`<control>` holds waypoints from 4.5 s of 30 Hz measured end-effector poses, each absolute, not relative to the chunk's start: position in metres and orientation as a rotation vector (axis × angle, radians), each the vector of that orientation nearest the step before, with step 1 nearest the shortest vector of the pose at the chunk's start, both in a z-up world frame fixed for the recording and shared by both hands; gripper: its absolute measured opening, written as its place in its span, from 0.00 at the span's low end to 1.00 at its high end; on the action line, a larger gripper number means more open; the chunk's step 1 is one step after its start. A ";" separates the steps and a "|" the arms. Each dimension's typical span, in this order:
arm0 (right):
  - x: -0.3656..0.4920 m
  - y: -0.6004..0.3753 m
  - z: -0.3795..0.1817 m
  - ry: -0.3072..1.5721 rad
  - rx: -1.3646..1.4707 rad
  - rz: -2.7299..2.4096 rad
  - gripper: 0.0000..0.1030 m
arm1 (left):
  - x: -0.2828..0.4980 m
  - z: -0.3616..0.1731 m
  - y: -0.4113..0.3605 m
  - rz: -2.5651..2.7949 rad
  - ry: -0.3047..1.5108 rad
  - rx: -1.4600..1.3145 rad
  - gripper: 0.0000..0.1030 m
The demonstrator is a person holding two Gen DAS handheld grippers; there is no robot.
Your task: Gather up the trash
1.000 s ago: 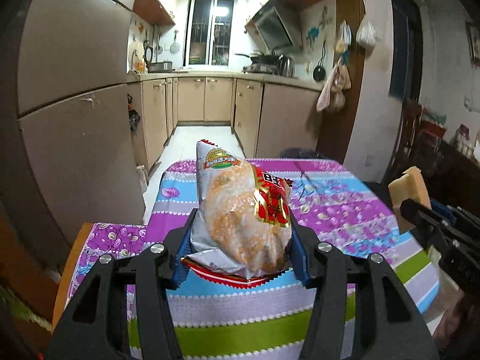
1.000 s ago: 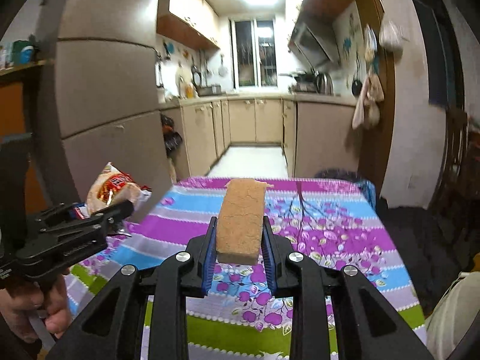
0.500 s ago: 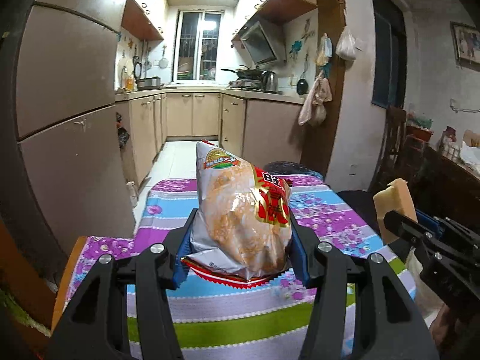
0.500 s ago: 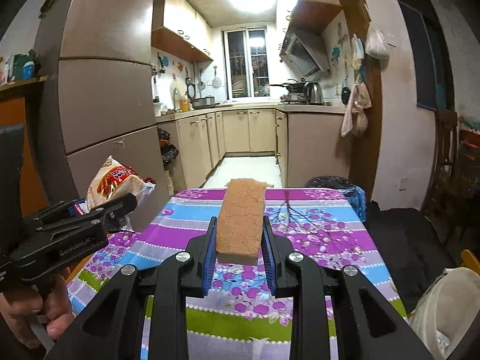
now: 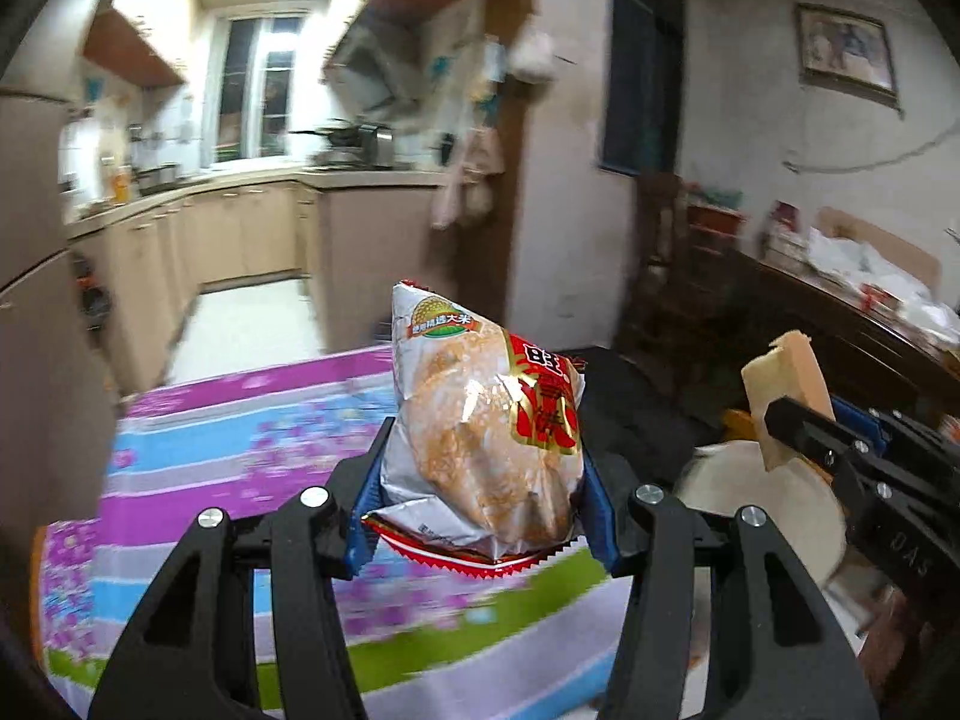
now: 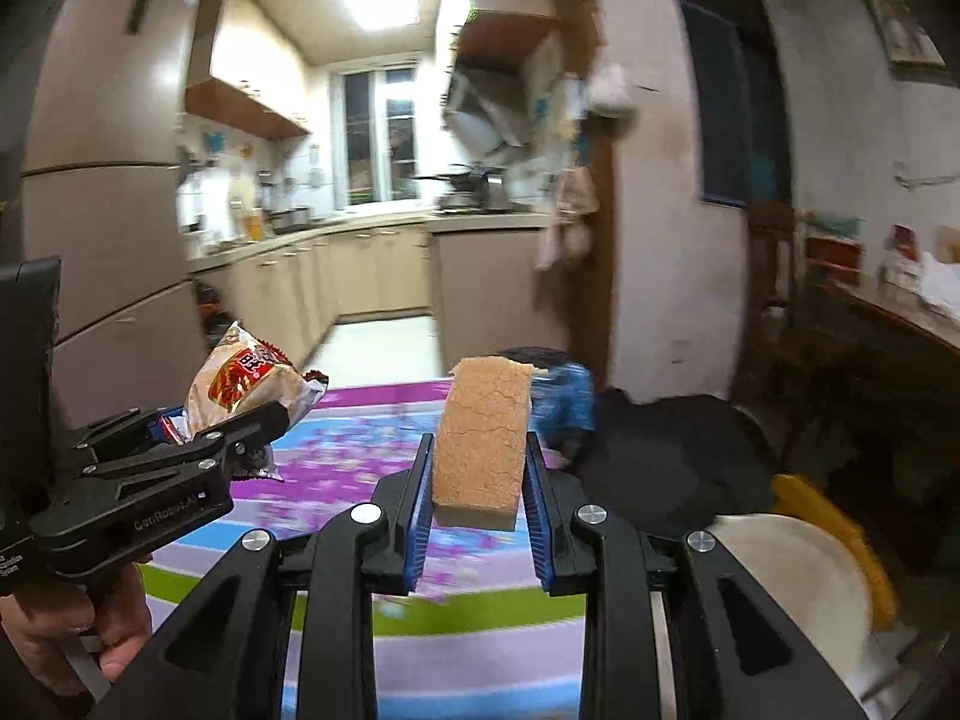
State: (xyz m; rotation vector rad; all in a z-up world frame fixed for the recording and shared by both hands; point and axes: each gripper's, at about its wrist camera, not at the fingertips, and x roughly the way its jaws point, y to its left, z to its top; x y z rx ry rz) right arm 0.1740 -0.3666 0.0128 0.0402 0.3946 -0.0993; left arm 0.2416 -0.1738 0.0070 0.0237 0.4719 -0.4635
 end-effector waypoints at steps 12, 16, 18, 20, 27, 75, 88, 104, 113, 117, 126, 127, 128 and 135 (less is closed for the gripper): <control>0.153 -0.579 -0.014 0.632 0.212 -0.313 0.27 | 0.248 -0.034 -0.362 -0.774 0.690 0.181 0.50; 0.160 -0.635 -0.044 0.732 0.290 -0.324 0.27 | 0.248 -0.051 -0.398 -0.832 0.787 0.207 0.50; 0.167 -0.651 -0.058 0.770 0.311 -0.329 0.27 | 0.252 -0.063 -0.413 -0.855 0.857 0.210 0.50; 0.172 -0.666 -0.073 0.807 0.330 -0.329 0.27 | 0.254 -0.075 -0.426 -0.869 0.925 0.219 0.50; 0.184 -0.676 -0.113 0.870 0.350 -0.325 0.27 | 0.267 -0.105 -0.451 -0.850 1.035 0.238 0.50; 0.091 -0.576 -0.055 0.503 0.132 -0.430 0.79 | 0.237 -0.070 -0.414 -0.701 0.714 0.273 0.77; 0.029 -0.508 -0.033 0.375 0.135 -0.468 0.95 | 0.202 -0.041 -0.363 -0.683 0.562 0.238 0.93; -0.077 -0.374 -0.035 0.207 0.076 -0.565 0.95 | 0.152 0.010 -0.214 -0.660 0.340 0.030 0.95; -0.127 -0.325 -0.046 0.166 0.062 -0.588 0.95 | 0.076 0.008 -0.168 -0.737 0.255 0.040 0.95; -0.152 -0.312 -0.048 0.128 0.089 -0.589 0.95 | 0.052 0.001 -0.159 -0.746 0.247 0.051 0.95; -0.188 -0.292 -0.047 0.083 0.070 -0.599 0.95 | 0.014 -0.015 -0.135 -0.730 0.249 0.043 0.95; -0.192 -0.289 -0.049 0.073 0.068 -0.604 0.95 | 0.009 -0.017 -0.136 -0.739 0.247 0.049 0.95; -0.197 -0.287 -0.050 0.061 0.061 -0.614 0.95 | 0.005 -0.019 -0.138 -0.745 0.243 0.060 0.95; -0.214 -0.284 -0.056 0.007 0.047 -0.638 0.95 | -0.012 -0.025 -0.140 -0.743 0.152 0.073 0.95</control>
